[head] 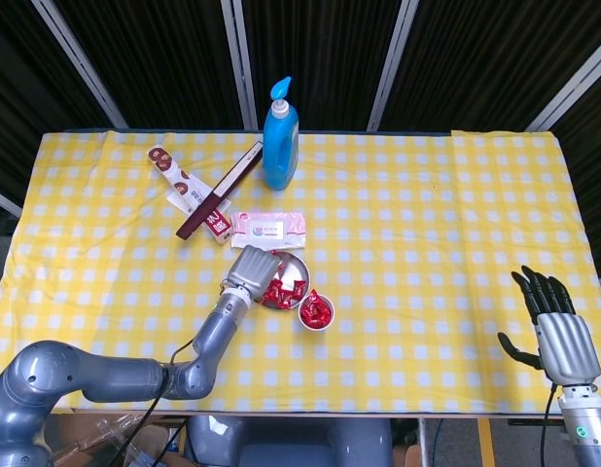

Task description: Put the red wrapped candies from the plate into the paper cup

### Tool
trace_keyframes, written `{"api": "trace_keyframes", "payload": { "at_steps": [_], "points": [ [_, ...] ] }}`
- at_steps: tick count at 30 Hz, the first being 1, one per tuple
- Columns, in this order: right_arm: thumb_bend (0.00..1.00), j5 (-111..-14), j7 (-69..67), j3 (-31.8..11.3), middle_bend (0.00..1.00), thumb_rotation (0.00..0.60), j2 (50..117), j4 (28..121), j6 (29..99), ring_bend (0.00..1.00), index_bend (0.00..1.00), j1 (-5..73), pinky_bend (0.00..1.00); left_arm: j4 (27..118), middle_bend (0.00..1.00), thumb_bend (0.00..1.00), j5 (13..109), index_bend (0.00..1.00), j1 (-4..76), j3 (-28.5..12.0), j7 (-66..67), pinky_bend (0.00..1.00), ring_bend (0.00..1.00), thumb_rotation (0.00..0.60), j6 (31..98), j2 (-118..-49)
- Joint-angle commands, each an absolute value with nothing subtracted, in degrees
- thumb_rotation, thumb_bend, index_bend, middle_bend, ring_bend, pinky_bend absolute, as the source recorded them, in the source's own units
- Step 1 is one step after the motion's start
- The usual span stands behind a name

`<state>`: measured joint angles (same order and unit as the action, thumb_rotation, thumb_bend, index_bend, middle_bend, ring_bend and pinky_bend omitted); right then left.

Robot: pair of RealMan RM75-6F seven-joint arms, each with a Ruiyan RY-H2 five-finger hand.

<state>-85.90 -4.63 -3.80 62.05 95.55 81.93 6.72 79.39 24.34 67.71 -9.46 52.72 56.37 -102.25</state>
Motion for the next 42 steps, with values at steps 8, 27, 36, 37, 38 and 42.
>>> {"api": "trace_keyframes", "payload": {
  "at_steps": [8,27,36,37,38,42],
  "points": [
    [0.36,-85.78,-4.80,-3.76,0.00,0.600,61.97,95.63,81.73,0.00,0.00,6.75,0.00,76.79,0.84,0.30,24.52,0.44,68.34,-9.86,52.58,0.94,0.90,0.600,55.07,-104.83],
    [0.36,-85.86,-4.26,-3.70,0.00,0.600,62.10,95.64,81.88,0.00,0.00,6.70,0.00,76.47,0.86,0.42,25.73,0.49,67.11,-9.51,51.94,0.95,0.91,0.600,55.24,-104.88],
    [0.36,-86.04,-4.23,-3.68,0.00,0.600,62.16,95.54,82.01,0.00,0.00,6.69,0.00,78.62,0.85,0.40,24.44,0.48,66.86,-9.78,53.30,0.95,0.91,0.600,55.74,-101.62],
    [0.36,-86.06,-4.19,-3.68,0.00,0.600,62.18,95.52,82.04,0.00,0.00,6.68,0.00,78.85,0.85,0.40,24.05,0.48,66.85,-9.67,53.56,0.95,0.91,0.600,55.64,-101.35],
    [0.36,-86.07,-4.16,-3.67,0.00,0.600,62.20,95.50,82.06,0.00,0.00,6.67,0.00,79.00,0.85,0.40,23.63,0.48,66.88,-9.54,53.86,0.95,0.91,0.600,55.51,-101.18],
    [0.36,-86.07,-3.99,-3.69,0.00,0.600,62.26,95.47,82.12,0.00,0.00,6.66,0.00,78.80,0.85,0.40,22.36,0.48,67.08,-9.11,54.65,0.95,0.91,0.600,55.00,-101.38]
  ]
}}
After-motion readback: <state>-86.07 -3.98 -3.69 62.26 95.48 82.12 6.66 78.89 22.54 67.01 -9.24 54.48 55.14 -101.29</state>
